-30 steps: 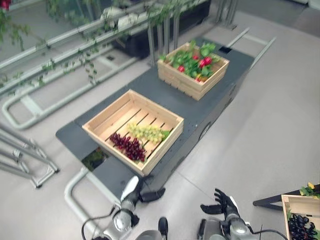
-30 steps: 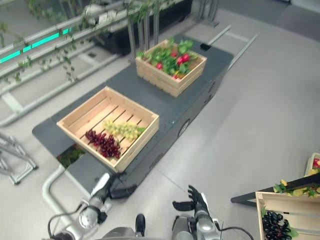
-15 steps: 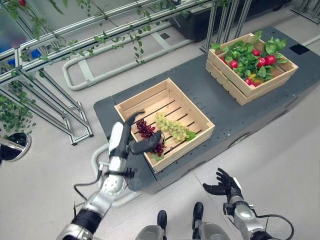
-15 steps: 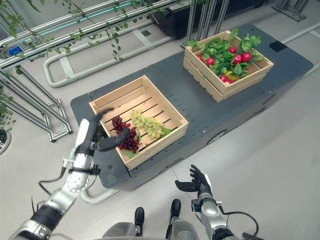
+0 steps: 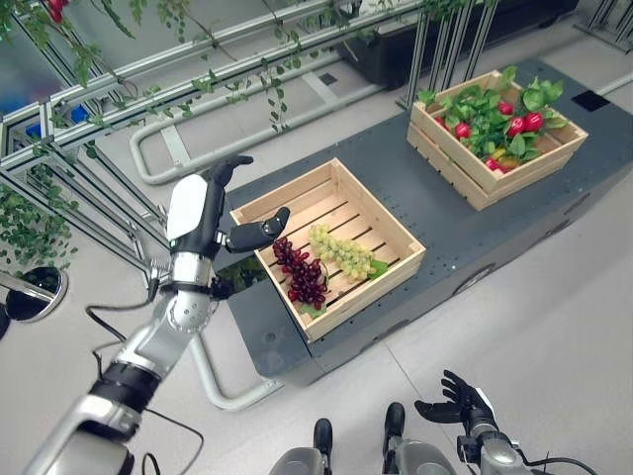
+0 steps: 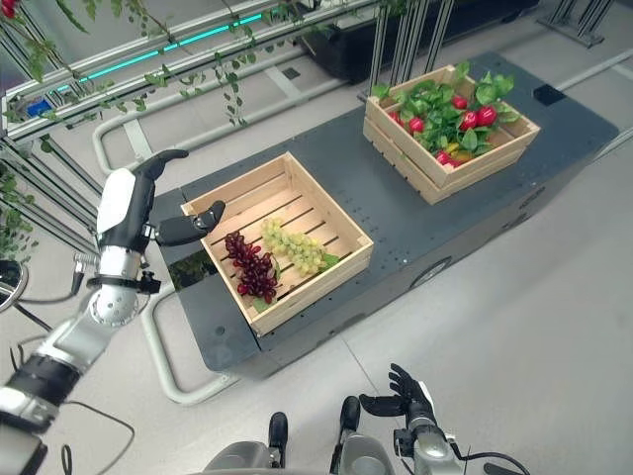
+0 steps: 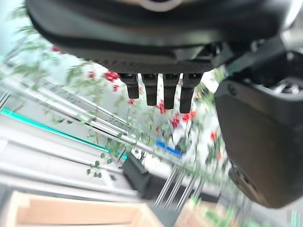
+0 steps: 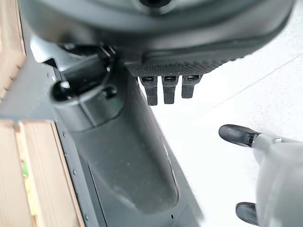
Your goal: Pick up the fruits from the basket on one side to the basket on the other side
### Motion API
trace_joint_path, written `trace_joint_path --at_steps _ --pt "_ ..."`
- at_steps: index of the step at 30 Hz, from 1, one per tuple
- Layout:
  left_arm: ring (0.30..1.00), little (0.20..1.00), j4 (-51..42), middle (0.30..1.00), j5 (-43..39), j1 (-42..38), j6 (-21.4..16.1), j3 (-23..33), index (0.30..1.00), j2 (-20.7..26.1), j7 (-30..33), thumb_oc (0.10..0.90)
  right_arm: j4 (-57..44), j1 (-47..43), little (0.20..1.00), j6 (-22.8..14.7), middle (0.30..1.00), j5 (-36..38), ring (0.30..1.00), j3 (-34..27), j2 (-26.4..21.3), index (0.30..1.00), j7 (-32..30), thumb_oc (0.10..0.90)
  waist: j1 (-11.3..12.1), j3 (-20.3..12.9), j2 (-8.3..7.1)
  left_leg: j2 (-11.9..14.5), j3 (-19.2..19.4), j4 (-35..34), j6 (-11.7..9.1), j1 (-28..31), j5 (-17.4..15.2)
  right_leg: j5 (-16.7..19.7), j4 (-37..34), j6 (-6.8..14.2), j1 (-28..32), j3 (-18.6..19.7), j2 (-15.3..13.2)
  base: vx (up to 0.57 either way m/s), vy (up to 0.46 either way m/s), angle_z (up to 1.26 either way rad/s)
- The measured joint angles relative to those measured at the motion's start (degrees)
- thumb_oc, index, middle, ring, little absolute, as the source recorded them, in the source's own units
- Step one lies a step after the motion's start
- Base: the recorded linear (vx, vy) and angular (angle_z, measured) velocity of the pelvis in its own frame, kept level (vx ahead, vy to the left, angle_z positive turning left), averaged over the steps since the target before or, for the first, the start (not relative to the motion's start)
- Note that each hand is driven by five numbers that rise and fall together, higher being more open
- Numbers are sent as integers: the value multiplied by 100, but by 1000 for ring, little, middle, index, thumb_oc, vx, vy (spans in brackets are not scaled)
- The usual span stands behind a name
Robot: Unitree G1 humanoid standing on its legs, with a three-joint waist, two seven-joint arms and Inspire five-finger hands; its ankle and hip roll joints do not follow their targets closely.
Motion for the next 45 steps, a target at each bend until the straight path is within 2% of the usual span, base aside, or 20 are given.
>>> trace_joint_path --at_steps 1,4,5,7,9,11,17,24,29,34,39,43,45 --pt "900 900 100 900 38 -174 24 -86 900 46 6 800 -48 -135 900 -35 900 105 900 0 -42 900 0 800 -8 96 -1 -14 48 79 13 -101 -11 -3 76 -1 -119 28 -25 -209 85 -21" --pt "900 900 471 900 164 -1057 37 -584 900 289 35 800 -317 -738 900 -129 900 324 900 25 -209 900 0 800 -141 704 -63 -72 60 627 30 -625 -127 -110 645 -24 -639 71 -152 -131 48 -2" --pt "900 900 599 900 227 -1429 52 -791 900 409 35 800 -433 -1043 900 -192 900 420 900 26 -241 900 -1 800 -200 1054 -156 -88 83 1017 29 -898 -238 -223 1019 -32 -924 126 -207 -60 29 -4" --pt "900 900 670 900 274 -1562 108 -921 900 406 33 800 -527 -1192 900 -212 900 423 900 29 -245 900 -1 800 -268 1232 -230 -71 95 1412 18 -1197 -389 -334 1339 -55 -1184 152 -235 -67 33 -4" --pt "900 900 775 900 291 -1677 118 -1199 900 404 11 800 -652 -1187 900 -238 900 424 900 31 -267 900 -2 800 -296 1271 -284 -8 82 1987 9 -1638 -644 -501 1773 -92 -1547 163 -237 -52 27 -1" --pt "900 900 900 900 386 -1747 119 -1297 900 387 -22 800 -675 -1179 900 -238 900 425 900 93 -299 900 -2 800 -303 1353 -321 20 67 2331 -4 -1834 -792 -635 2098 -113 -1729 166 -251 -26 34 0" --pt "900 900 1270 900 674 -2062 161 -1380 900 399 -66 800 -722 -1172 900 -238 900 424 900 132 -351 900 -3 800 -300 1415 -383 93 62 2987 17 -2400 -1029 -818 2636 -144 -2231 187 -265 -7 49 2" --pt "900 900 1374 900 960 -2696 156 -1752 900 460 -55 800 -782 -1228 900 -235 900 424 900 124 -450 900 -4 800 -323 1444 -446 134 74 3372 66 -2985 -1103 -814 2837 -143 -2741 218 -270 5 21 -1" --pt "900 900 1509 900 1223 -2951 166 -1995 900 461 -38 800 -682 -1292 900 -235 900 424 900 132 -450 900 -4 800 -462 1445 -476 165 72 3565 74 -3314 -1164 -792 2926 -113 -3018 218 -255 5 0 -1" --pt "900 900 1562 900 1608 -3310 216 -2429 900 461 -39 800 -661 -1339 900 -235 900 427 900 133 -450 900 -4 800 -520 1442 -523 179 76 3601 80 -3499 -1180 -787 2929 -107 -3189 225 -242 0 0 0" --pt "900 900 1576 900 1795 -3522 231 -2592 900 458 -35 800 -576 -1449 900 -235 900 436 900 136 -450 900 -4 800 -588 1445 -543 179 84 3617 71 -3630 -1178 -764 2930 -133 -3315 230 -241 0 0 0" --pt "900 900 1586 900 2198 -3683 273 -2676 900 432 -10 800 -562 -1497 900 -235 900 604 900 146 -448 900 -4 800 -611 1447 -571 180 87 3632 78 -3749 -1185 -758 2931 -129 -3427 230 -241 0 0 0" --pt "900 900 1695 900 2544 -3758 287 -2802 900 432 195 800 -557 -1534 900 -234 900 605 900 162 -448 900 -4 800 -622 1446 -609 180 89 3637 79 -3787 -1185 -757 2933 -129 -3467 233 -240 0 0 0"
